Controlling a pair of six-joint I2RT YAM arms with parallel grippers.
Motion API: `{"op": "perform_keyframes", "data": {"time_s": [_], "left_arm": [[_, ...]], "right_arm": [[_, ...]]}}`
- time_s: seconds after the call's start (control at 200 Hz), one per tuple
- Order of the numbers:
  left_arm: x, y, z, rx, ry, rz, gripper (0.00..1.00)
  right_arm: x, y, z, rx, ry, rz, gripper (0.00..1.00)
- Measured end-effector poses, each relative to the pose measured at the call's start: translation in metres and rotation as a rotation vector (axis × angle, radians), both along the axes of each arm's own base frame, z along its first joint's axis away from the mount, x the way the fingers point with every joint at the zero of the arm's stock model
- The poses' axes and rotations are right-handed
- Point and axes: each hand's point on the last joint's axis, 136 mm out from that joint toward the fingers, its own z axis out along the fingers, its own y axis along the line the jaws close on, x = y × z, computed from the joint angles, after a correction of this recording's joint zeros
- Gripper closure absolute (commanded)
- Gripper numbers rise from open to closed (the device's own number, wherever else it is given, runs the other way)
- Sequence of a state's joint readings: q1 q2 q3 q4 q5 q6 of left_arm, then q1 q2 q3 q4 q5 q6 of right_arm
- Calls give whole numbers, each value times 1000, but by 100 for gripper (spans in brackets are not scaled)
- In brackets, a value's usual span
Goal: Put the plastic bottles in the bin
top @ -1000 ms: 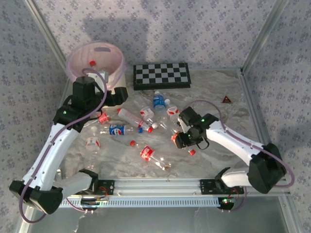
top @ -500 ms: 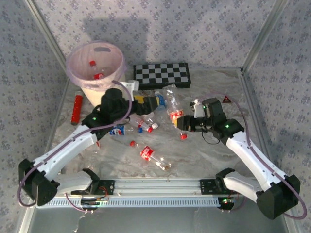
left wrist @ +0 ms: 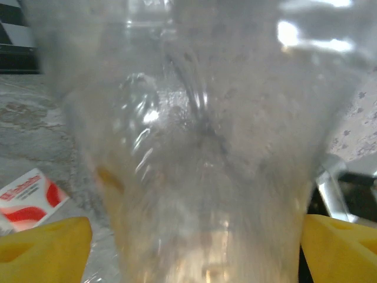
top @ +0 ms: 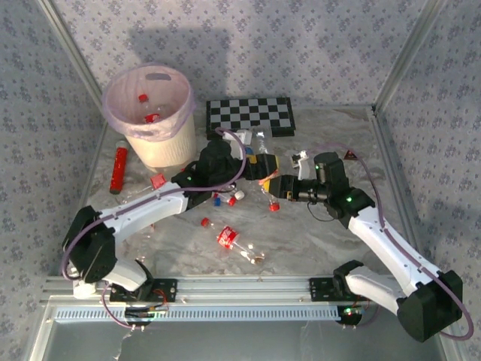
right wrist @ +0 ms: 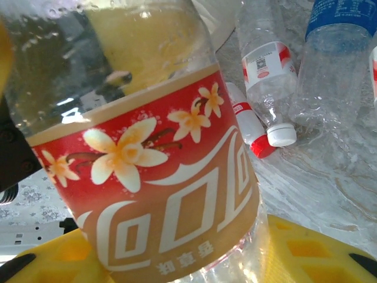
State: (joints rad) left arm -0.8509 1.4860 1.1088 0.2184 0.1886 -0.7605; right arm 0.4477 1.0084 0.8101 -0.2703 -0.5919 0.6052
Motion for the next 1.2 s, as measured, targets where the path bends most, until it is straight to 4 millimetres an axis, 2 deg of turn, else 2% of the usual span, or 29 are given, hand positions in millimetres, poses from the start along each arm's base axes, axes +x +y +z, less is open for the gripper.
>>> {"op": "perform_keyframes", "data": {"time_s": [0.155, 0.255, 0.37, 0.46, 0.525, 0.695, 0.875, 0.91, 0.98, 1.01, 1.1, 1.2], "left_arm": [[2, -8, -1, -19, 19, -1, 46], [4, -10, -1, -24, 30, 3, 55], [7, -14, 0, -14, 41, 4, 57], [9, -14, -2, 2, 52, 8, 57], [9, -14, -3, 14, 62, 8, 57], [20, -3, 3, 52, 58, 30, 62], [58, 33, 24, 74, 34, 121, 67], [65, 41, 32, 84, 20, 140, 72], [81, 60, 55, 93, -19, 182, 94], [85, 68, 66, 89, -36, 198, 100], [102, 104, 100, 52, -81, 273, 100], [119, 159, 131, 32, -125, 394, 100]], "right_arm": [[0, 0, -1, 3, 1, 1, 69], [1, 0, -2, 5, 2, -3, 67], [3, -3, -2, 4, 4, -15, 42], [3, -4, -2, -3, -5, -7, 15], [1, -7, -8, -27, 6, -9, 2], [-2, -31, -21, -100, 34, -49, 0], [-4, -51, -27, -165, 37, -109, 0], [-4, -52, -30, -171, 41, -114, 0], [-4, -55, -37, -187, 52, -127, 0], [-4, -58, -41, -200, 58, -138, 0], [-3, -69, -51, -243, 68, -195, 0], [-3, -78, -53, -271, 65, -237, 0]]}}
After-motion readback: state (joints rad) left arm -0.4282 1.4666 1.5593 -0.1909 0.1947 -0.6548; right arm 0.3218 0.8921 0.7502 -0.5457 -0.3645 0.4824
